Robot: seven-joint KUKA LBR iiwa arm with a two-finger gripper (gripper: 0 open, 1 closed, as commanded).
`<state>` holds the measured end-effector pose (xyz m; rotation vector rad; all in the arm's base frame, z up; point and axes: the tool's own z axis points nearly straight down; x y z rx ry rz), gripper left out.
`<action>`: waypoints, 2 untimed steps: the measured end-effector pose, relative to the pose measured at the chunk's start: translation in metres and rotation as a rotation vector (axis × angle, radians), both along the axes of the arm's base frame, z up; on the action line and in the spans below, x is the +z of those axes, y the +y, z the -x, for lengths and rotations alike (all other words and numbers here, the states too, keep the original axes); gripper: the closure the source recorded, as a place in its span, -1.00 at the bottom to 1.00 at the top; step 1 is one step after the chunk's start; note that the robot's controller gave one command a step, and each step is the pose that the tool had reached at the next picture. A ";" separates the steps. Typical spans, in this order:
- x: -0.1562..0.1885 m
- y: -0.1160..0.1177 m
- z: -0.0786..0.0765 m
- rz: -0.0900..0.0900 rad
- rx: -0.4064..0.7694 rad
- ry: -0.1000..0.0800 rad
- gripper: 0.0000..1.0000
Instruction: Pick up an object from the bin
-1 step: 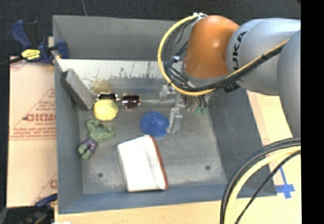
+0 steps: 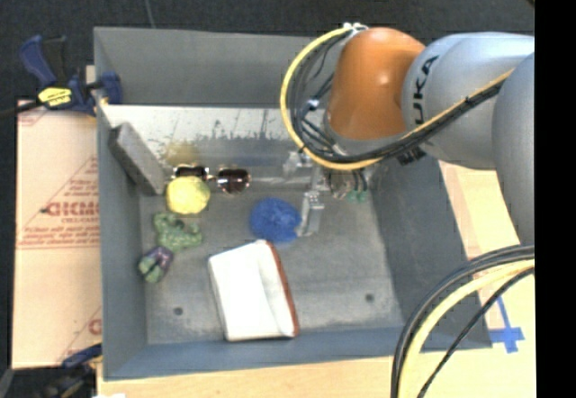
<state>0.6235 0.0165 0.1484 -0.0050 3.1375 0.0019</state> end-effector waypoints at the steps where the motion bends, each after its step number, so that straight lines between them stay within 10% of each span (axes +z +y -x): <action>1: -0.025 0.017 0.004 0.002 0.001 -0.011 -1.00; 2: -0.074 -0.025 0.034 0.006 0.282 -0.025 -1.00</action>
Offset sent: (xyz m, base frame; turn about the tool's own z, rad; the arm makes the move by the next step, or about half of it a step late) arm -0.0389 -0.0250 -0.0784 -0.2827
